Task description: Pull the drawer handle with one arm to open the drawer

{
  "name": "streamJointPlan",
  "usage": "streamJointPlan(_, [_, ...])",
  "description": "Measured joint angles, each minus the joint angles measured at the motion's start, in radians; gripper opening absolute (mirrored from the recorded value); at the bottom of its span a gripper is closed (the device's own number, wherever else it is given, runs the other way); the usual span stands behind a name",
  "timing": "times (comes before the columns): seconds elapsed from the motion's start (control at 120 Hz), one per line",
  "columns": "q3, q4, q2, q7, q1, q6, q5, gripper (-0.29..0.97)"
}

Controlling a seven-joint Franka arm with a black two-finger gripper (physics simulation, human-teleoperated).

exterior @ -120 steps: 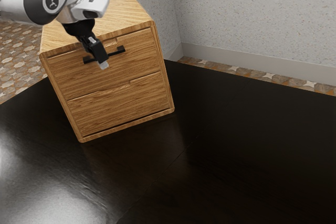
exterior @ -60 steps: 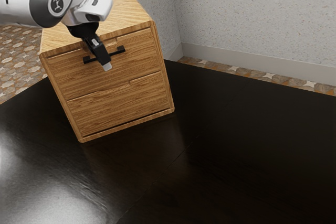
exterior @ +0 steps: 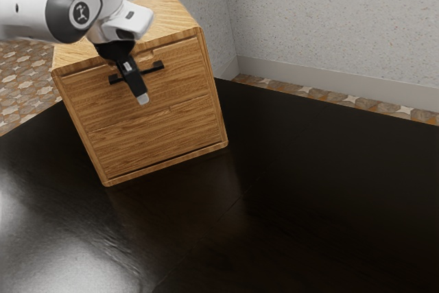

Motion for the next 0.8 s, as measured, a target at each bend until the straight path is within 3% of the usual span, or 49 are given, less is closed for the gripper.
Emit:
streamJointPlan(0.067, [-0.023,-0.028,-0.051,0.005,0.004,-0.017,0.001,0.56])
streamJointPlan(0.133, [-0.089,-0.068,-0.115,0.007,0.025,-0.03,0.003,0.6])
streamJointPlan(0.217, [-0.234,-0.086,-0.147,0.001,0.095,-0.053,0.027,0.63])
streamJointPlan(0.283, [-0.281,-0.086,-0.187,-0.01,0.078,-0.072,0.045,0.65])
streamJointPlan(0.392, [-0.255,0.01,-0.243,-0.083,-0.032,-0.172,0.07,0.66])
streamJointPlan(0.567, [-0.246,0.074,-0.277,-0.208,0.002,-0.377,0.083,0.67])
streamJointPlan(0.8, [-0.227,0.078,-0.277,-0.323,-0.004,-0.481,0.071,0.68])
